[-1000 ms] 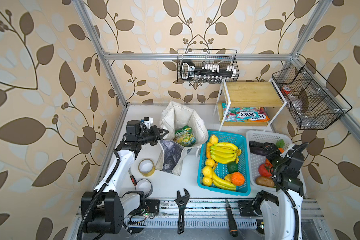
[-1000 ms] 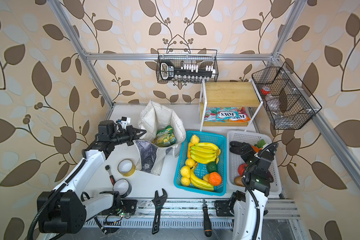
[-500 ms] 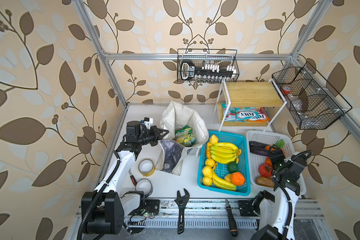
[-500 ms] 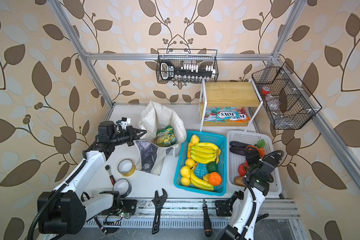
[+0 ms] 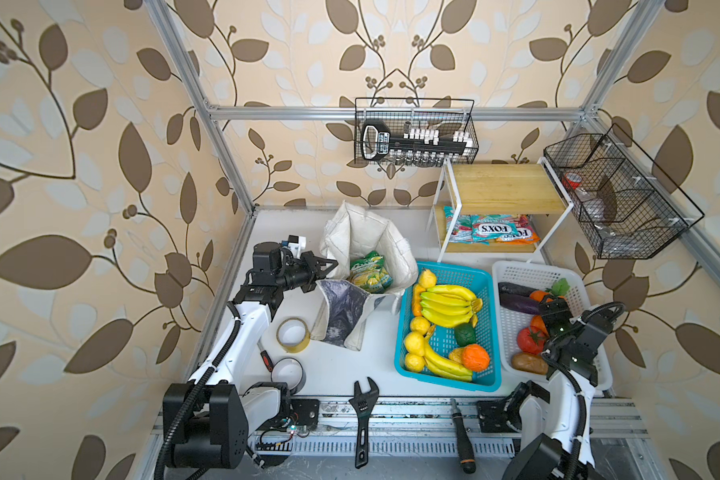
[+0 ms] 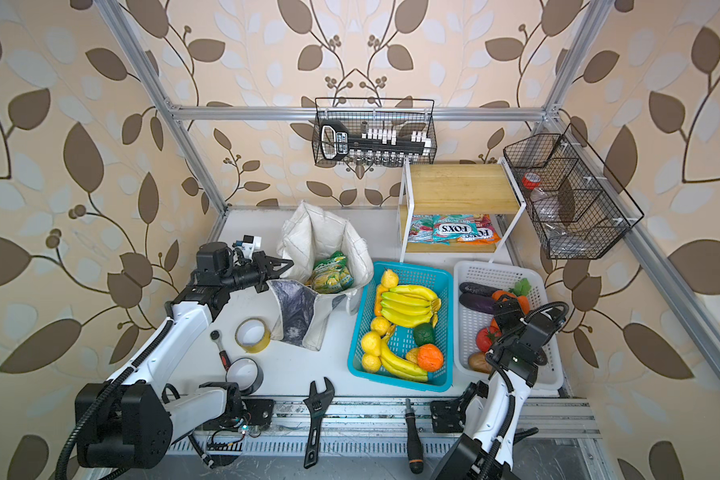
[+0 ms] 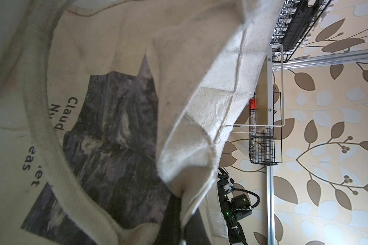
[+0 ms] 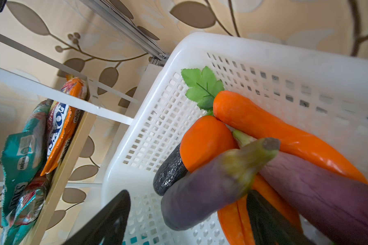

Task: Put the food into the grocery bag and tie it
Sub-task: 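Lower the right gripper and close it on the purple eggplant's end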

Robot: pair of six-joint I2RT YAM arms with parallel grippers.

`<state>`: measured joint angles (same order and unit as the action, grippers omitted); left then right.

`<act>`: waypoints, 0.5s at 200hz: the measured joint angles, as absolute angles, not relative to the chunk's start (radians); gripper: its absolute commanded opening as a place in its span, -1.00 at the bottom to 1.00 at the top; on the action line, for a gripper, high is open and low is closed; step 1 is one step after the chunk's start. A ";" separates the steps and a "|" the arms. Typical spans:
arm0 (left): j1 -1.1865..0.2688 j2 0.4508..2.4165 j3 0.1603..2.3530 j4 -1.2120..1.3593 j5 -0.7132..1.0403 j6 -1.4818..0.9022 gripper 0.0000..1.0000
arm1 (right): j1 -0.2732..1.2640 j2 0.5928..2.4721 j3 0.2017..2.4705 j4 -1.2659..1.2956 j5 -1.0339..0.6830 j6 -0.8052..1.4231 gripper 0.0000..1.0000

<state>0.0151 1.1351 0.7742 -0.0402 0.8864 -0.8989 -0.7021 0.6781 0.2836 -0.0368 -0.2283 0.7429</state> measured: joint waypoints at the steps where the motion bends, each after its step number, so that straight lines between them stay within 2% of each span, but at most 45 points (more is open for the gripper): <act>1: 0.015 1.135 0.774 -0.040 0.886 -0.899 -1.00 | -0.702 0.679 0.283 -0.035 -0.228 0.743 0.65; 29: 0.015 1.135 0.774 -0.041 0.886 -0.898 -1.00 | -0.710 0.717 0.245 0.043 -0.237 0.759 0.68; 61: 0.015 1.135 0.774 -0.041 0.886 -0.898 -1.00 | -0.711 0.730 0.231 0.099 -0.239 0.757 0.89; 100: 0.015 1.136 0.774 -0.041 0.886 -0.898 -1.00 | -0.711 0.767 0.232 0.155 -0.238 0.747 0.71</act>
<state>0.0151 1.1362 0.7742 -0.0406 0.8860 -0.8978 -0.7113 0.7670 0.2321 0.1551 -0.2379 0.7471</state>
